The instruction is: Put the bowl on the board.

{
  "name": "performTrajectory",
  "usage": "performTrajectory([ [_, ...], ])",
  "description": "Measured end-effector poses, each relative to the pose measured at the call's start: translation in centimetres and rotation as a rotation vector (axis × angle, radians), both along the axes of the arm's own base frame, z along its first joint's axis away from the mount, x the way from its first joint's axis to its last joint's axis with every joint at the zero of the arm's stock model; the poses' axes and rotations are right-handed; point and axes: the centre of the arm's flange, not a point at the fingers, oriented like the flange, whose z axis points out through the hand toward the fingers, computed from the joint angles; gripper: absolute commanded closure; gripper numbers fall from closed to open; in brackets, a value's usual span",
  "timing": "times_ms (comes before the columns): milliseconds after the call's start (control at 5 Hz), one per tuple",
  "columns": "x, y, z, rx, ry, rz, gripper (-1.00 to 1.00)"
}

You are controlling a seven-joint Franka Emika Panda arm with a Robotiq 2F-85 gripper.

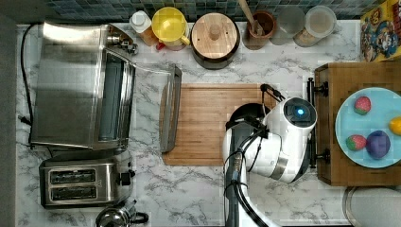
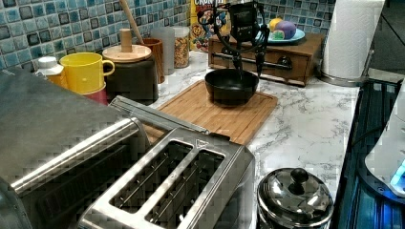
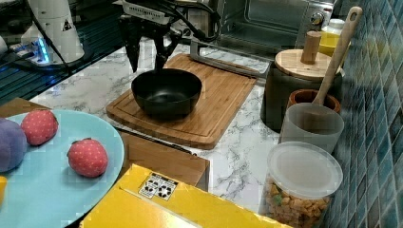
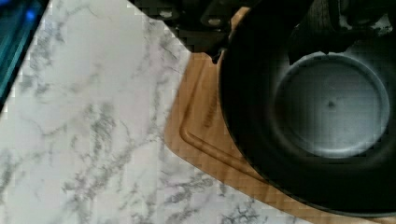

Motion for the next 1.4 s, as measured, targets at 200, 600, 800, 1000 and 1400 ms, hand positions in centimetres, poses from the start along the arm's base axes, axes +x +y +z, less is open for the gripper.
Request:
performTrajectory([
  [200, 0.7, -0.4, 0.6, -0.004, 0.003, 0.0, 0.0],
  [600, 1.3, -0.6, 1.4, -0.014, -0.015, 0.004, 0.0],
  [800, 1.1, -0.5, 1.2, -0.009, 0.002, 0.004, 0.0],
  [1000, 1.0, -0.3, 1.0, -0.005, 0.015, 0.008, 0.0],
  [1400, 1.2, 0.6, 0.1, -0.002, 0.032, 0.025, 0.0],
])
